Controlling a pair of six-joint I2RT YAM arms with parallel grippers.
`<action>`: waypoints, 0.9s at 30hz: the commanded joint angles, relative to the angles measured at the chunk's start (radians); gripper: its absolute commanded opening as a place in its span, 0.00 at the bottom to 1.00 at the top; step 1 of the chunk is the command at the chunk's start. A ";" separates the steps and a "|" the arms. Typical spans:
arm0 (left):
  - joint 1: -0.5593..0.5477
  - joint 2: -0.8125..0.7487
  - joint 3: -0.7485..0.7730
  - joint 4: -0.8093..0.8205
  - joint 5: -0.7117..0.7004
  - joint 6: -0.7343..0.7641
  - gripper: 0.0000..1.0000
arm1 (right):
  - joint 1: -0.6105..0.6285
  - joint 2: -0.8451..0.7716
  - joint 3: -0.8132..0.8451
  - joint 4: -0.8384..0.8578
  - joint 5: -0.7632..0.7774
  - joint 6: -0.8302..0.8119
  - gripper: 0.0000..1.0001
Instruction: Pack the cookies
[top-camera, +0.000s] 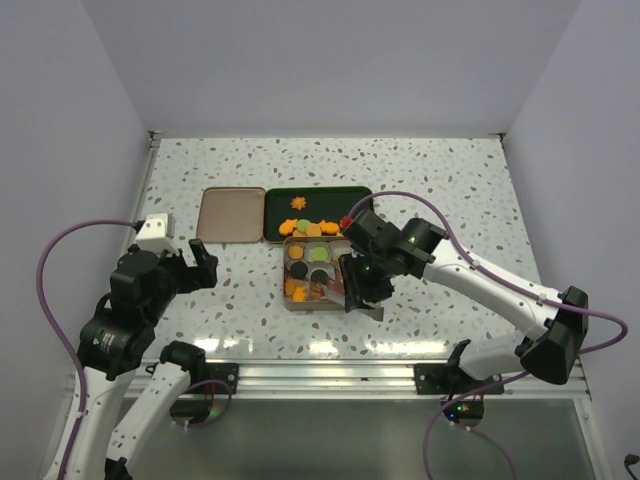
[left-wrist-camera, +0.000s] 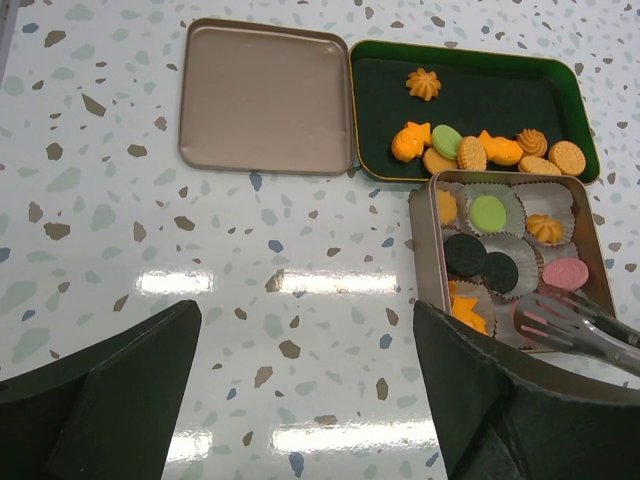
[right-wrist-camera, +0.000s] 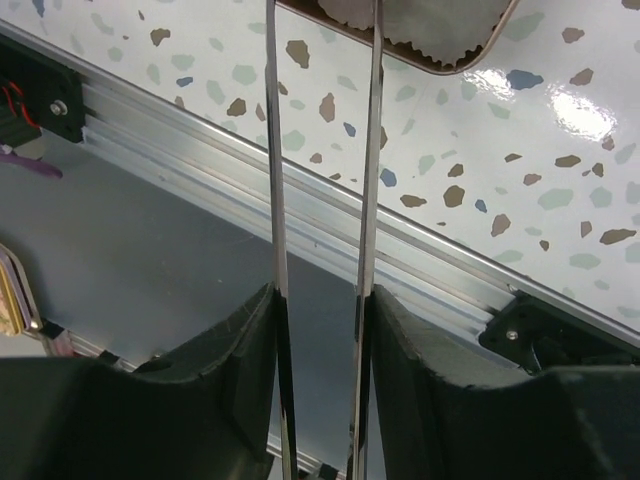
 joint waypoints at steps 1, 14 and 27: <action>-0.007 -0.004 0.008 0.028 -0.001 0.004 0.93 | 0.003 -0.020 -0.001 -0.028 0.050 0.008 0.41; -0.007 -0.001 0.008 0.028 -0.002 0.003 0.93 | 0.003 0.026 0.202 -0.069 0.093 0.002 0.52; -0.006 -0.001 0.008 0.028 -0.002 0.004 0.93 | -0.092 0.361 0.650 -0.103 0.178 -0.102 0.54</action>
